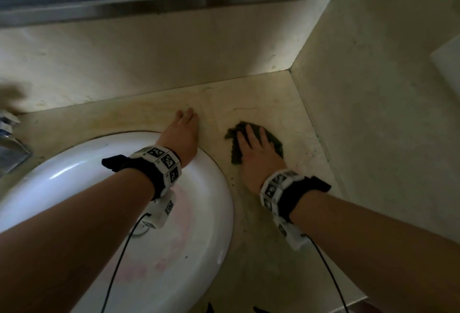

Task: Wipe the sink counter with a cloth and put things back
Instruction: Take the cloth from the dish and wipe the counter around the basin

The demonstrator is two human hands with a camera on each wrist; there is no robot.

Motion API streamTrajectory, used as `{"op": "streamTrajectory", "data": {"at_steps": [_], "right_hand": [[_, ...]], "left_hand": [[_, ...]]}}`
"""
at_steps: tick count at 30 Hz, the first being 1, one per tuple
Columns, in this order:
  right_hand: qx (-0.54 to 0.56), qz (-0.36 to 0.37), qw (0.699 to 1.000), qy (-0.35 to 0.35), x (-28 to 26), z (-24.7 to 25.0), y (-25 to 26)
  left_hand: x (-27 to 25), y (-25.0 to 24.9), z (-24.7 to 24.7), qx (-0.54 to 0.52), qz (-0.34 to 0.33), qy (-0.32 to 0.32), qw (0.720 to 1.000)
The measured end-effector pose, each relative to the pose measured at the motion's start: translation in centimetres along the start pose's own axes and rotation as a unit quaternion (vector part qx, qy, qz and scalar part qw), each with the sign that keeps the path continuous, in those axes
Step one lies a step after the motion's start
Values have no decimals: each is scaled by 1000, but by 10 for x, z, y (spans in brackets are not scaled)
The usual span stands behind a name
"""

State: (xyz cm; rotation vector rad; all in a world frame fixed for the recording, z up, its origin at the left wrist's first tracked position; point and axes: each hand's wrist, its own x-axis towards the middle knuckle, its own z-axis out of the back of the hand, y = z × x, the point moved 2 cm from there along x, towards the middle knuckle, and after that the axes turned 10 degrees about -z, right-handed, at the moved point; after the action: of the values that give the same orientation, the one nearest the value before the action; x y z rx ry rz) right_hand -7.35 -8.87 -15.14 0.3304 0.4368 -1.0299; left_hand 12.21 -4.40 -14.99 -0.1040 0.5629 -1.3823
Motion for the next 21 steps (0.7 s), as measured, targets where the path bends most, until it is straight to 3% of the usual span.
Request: {"op": "streamTrajectory", "data": {"at_steps": [4,12,18,21], "right_hand": [[-17,0,1000,6,48,23,5],[-52,131,990,29,99,64,70],[-109,260,959,3,55,44,63],[-114,220,969,7,35,24,26]], "left_hand": [[-6,4,3,-44,11,-28,999],[-9,-2,9,-78,39,-48,995],[-12,1,13,-120,71,-71,988],[-15,2,16,-147,90,-76,982]]}}
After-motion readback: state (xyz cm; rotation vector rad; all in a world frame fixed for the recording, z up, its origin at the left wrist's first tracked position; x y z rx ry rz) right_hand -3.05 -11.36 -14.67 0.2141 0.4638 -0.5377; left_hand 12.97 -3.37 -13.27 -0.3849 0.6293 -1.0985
